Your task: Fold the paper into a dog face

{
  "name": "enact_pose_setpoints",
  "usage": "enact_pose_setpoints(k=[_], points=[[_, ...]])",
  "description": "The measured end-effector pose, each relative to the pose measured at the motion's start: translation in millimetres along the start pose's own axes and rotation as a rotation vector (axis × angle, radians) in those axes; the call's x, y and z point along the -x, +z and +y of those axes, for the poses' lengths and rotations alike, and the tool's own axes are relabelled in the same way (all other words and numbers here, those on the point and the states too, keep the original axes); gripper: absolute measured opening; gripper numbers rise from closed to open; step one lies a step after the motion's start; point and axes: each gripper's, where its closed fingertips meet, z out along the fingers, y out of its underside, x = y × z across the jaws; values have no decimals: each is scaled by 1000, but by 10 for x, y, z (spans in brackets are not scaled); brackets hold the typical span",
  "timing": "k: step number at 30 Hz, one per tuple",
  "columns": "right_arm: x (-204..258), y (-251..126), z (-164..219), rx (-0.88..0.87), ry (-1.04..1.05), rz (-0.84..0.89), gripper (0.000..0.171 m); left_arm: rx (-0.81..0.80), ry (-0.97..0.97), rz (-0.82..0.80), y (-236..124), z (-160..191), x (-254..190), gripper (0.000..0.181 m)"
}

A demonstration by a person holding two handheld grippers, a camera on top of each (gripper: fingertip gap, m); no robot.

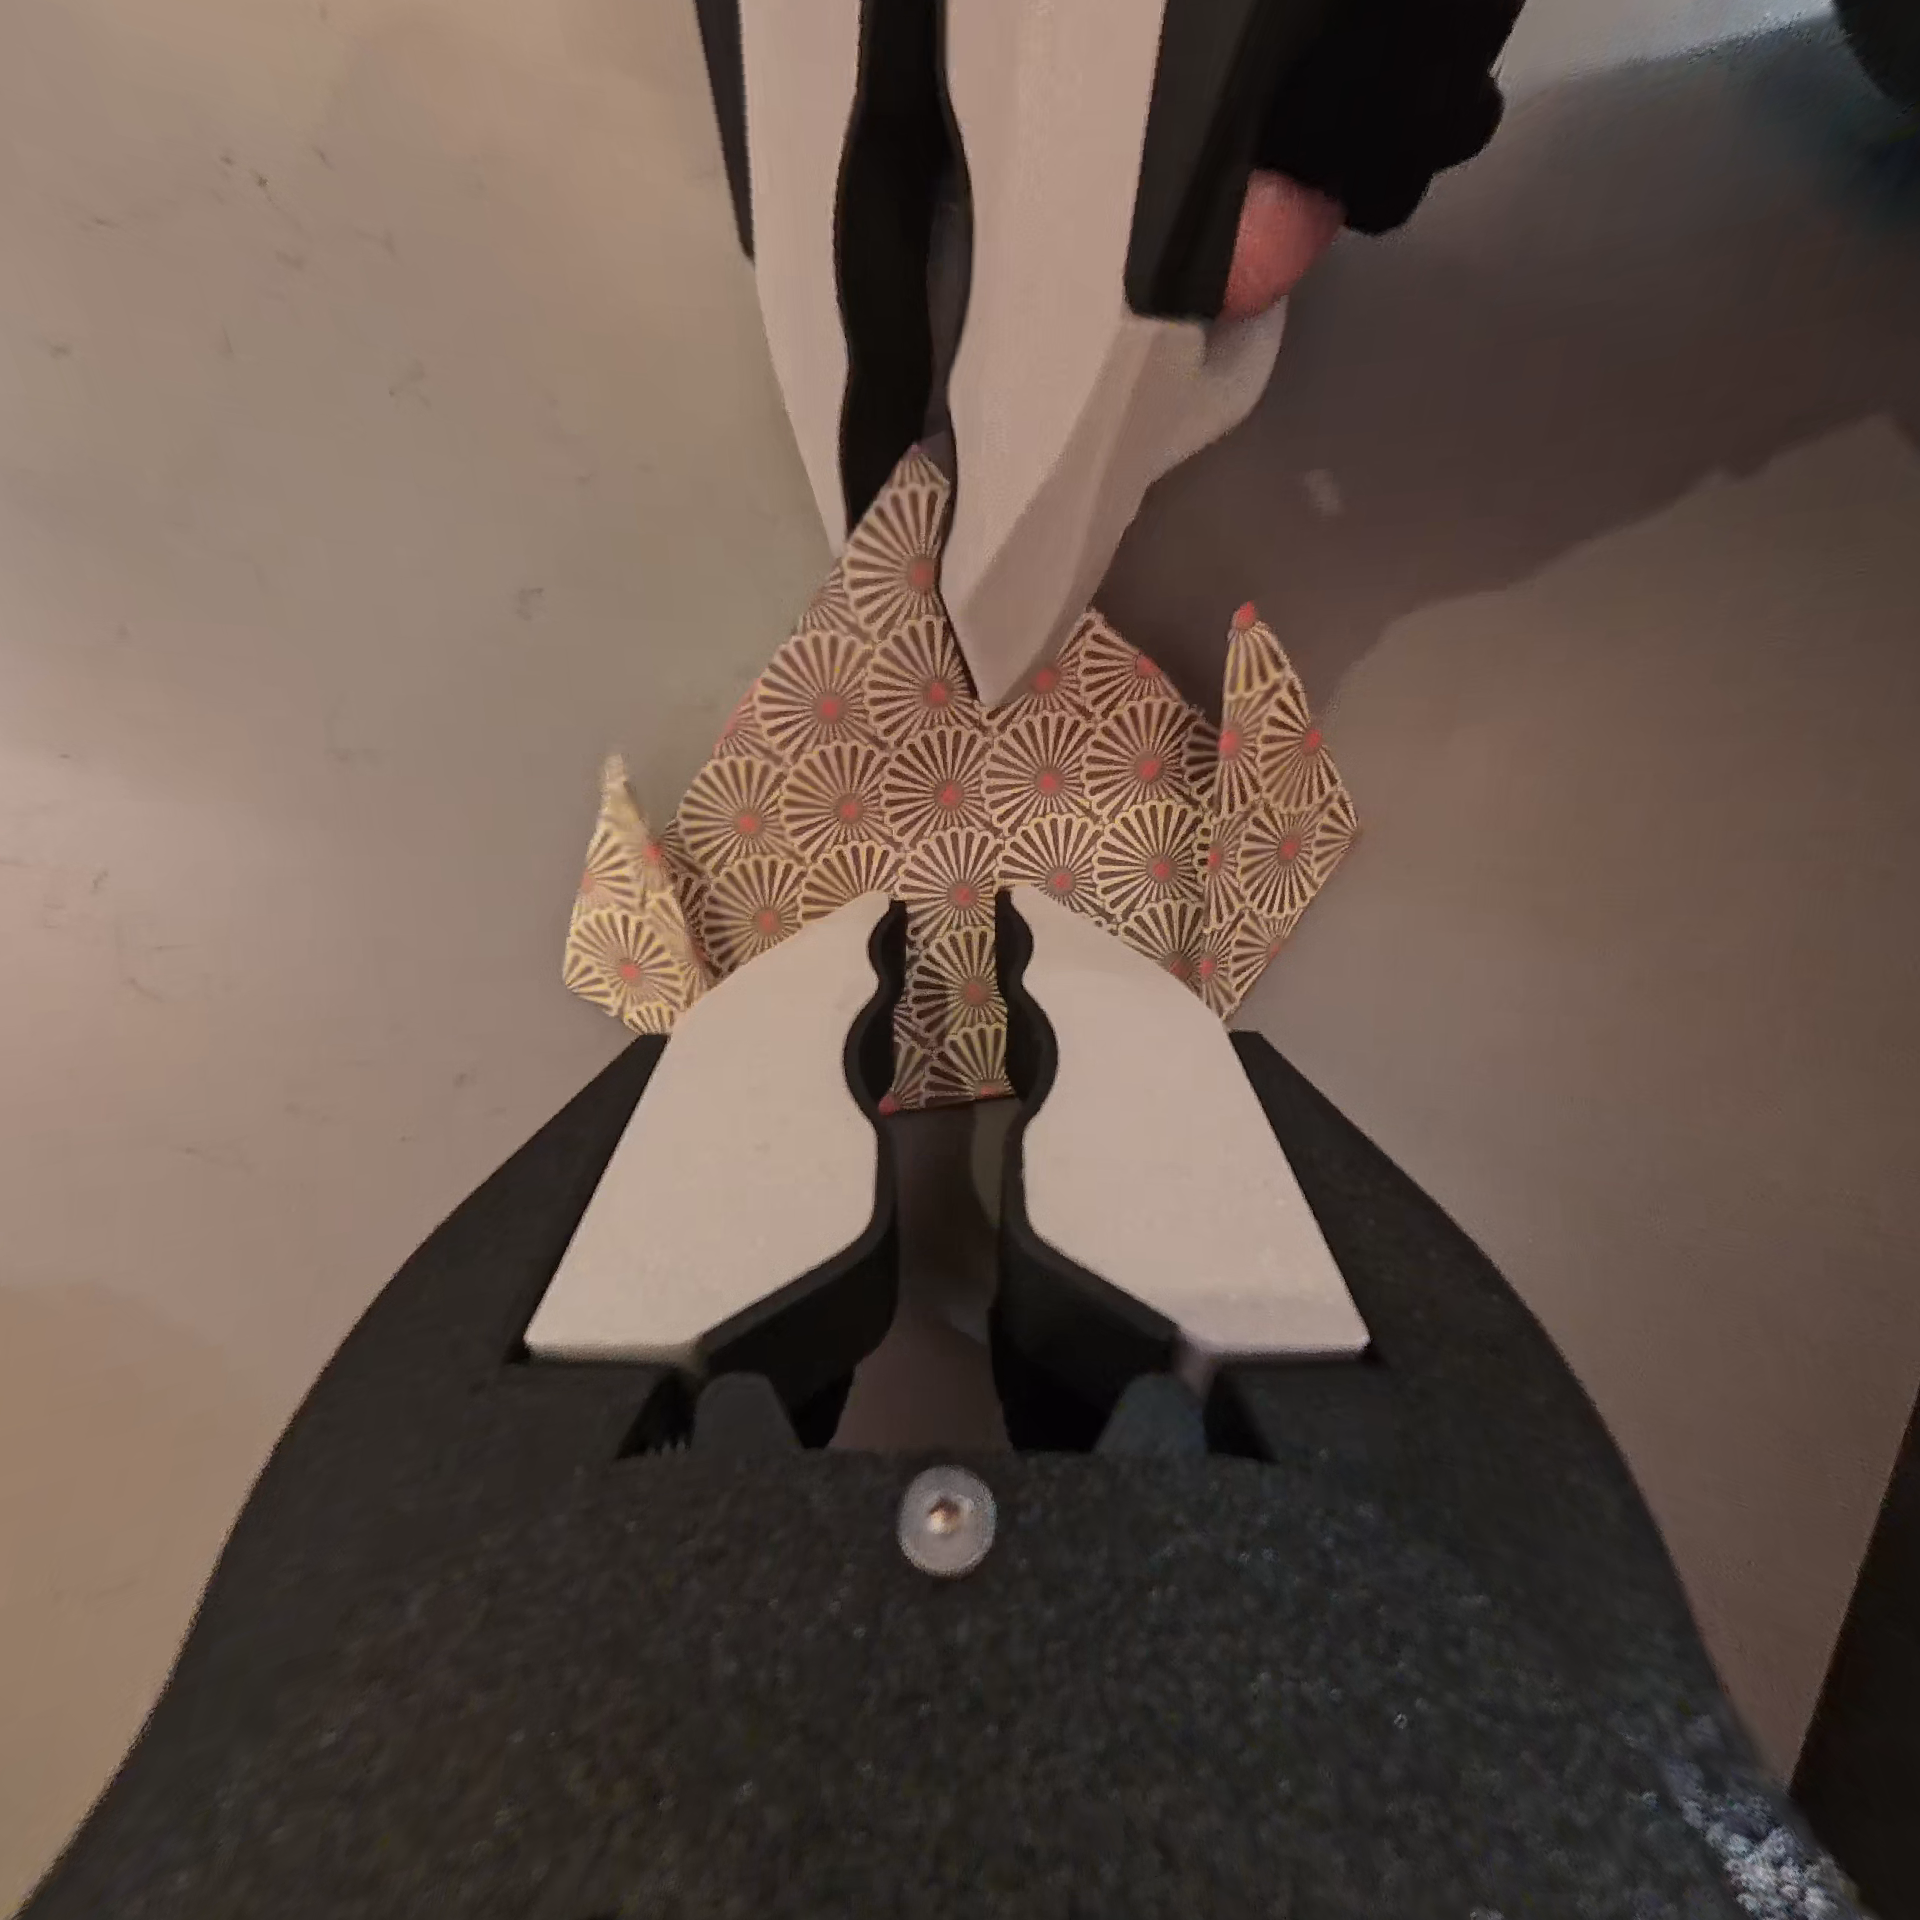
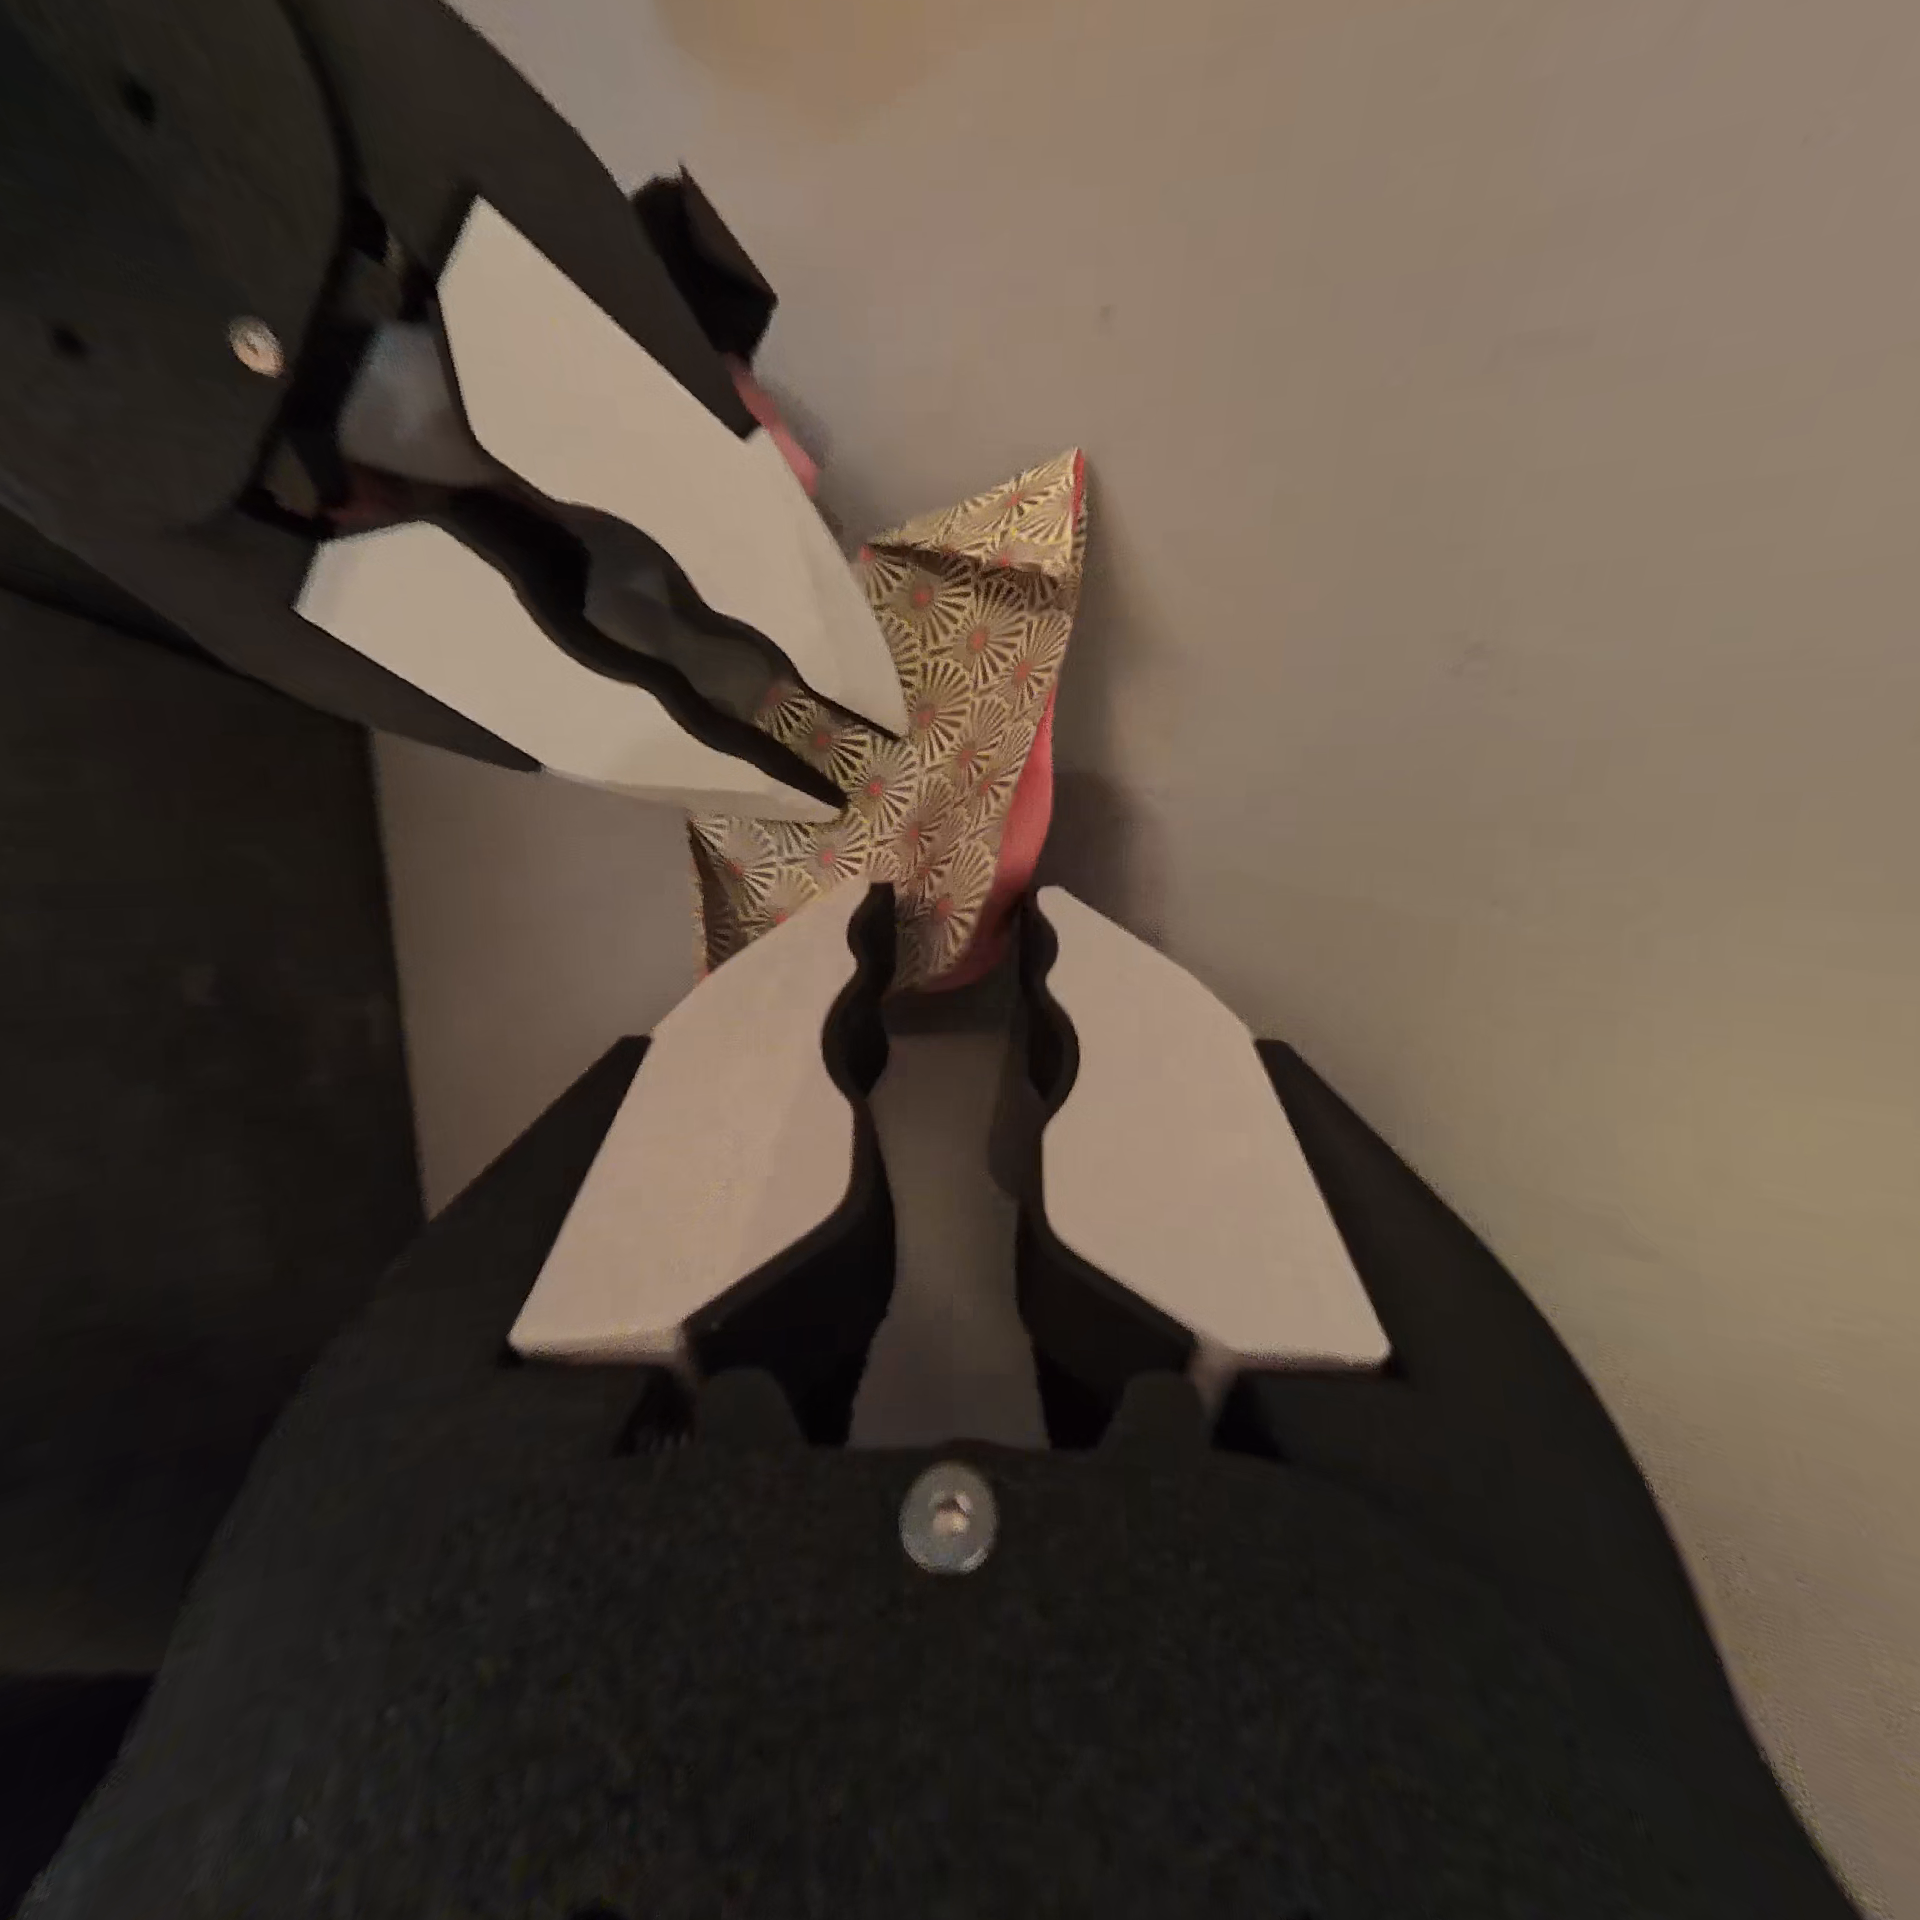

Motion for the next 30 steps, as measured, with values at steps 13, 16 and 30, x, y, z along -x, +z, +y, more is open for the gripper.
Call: enact_pose_setpoints(k=[13, 16, 30], points=[[-8, -19, -5, -46, 134, -103, 19, 5, 12, -6, 1, -3, -19, 13], [-68, -28, 7, -32, 128, -59, 13, 6, 11, -6, 2, -2, -19, 13], [-141, -131, 11, -35, 163, 0, 0, -3, -8, -11, 32, -38, -27, 13]])
